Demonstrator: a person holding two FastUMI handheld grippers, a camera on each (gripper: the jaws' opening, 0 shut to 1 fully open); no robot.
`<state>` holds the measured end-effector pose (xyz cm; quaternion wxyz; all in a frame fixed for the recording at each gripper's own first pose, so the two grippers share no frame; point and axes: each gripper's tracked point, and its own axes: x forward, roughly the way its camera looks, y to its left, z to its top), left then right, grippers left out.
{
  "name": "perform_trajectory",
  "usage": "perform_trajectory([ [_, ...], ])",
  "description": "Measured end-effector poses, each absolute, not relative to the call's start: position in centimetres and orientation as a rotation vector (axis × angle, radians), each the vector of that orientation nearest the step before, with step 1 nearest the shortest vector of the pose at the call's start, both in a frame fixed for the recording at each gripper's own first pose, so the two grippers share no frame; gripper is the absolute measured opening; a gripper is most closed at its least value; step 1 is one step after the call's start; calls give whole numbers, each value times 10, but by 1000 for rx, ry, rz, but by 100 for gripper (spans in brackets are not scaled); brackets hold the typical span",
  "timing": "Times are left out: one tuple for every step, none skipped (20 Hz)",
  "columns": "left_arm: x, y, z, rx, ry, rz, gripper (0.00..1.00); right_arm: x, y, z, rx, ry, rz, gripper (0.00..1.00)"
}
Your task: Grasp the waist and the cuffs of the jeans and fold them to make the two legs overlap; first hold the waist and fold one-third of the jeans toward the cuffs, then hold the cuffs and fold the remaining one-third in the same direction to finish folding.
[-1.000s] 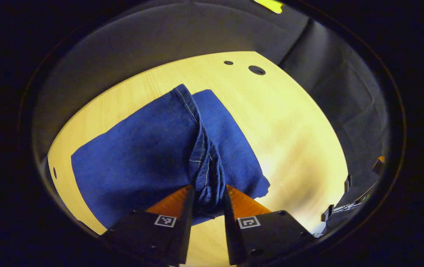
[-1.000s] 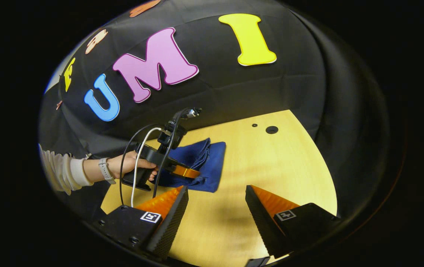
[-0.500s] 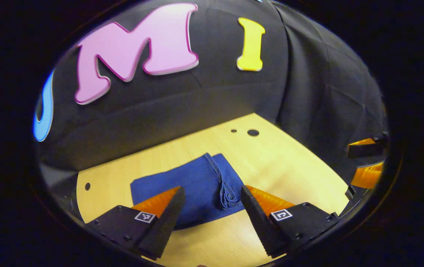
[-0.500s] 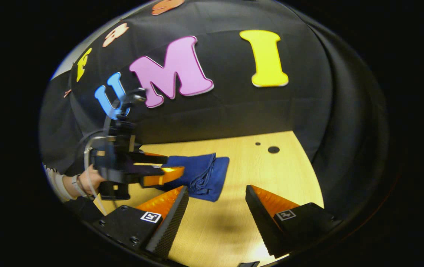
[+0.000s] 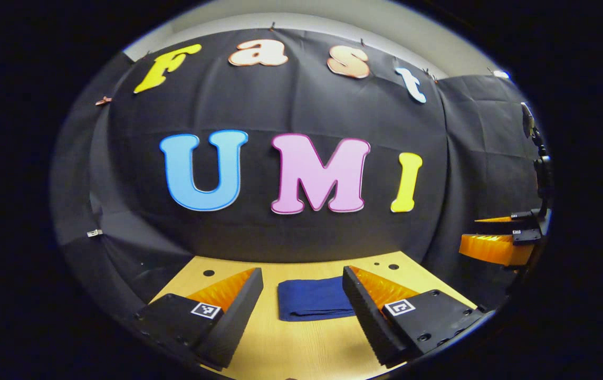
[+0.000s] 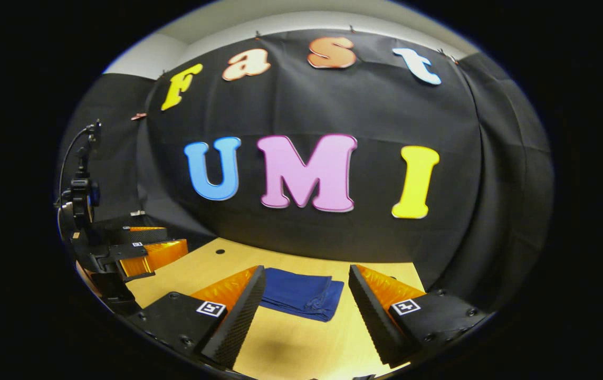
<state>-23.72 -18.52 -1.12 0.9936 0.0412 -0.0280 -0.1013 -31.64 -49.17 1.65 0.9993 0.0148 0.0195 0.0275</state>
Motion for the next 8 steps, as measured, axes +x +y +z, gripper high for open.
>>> perform_trajectory([
  [-253, -172, -7, 80, -83, -181, 97, -325, -479, 26, 11, 14, 62, 97],
  [-265, -160, -4, 80, -97, -158, 96, -331, -466, 32, -5, -3, 69, 98],
  [-276, -152, -1, 73, -103, -139, 95, -340, -456, 40, -17, -21, 78, 96],
  [-293, -135, -1, 61, -108, -125, 95, -346, -448, 48, -29, -41, 83, 96],
  [-304, -130, 9, 45, -127, -118, 95, -350, -444, 56, -42, -61, 83, 96],
  [-313, -128, 20, 34, -154, -112, 95, -353, -443, 63, -54, -83, 80, 96],
  [-320, -124, 31, 30, -184, -101, 95, -356, -445, 71, -65, -112, 70, 96],
  [-327, -118, 41, 36, -211, -86, 95, -359, -446, 79, -67, -130, 60, 96],
])
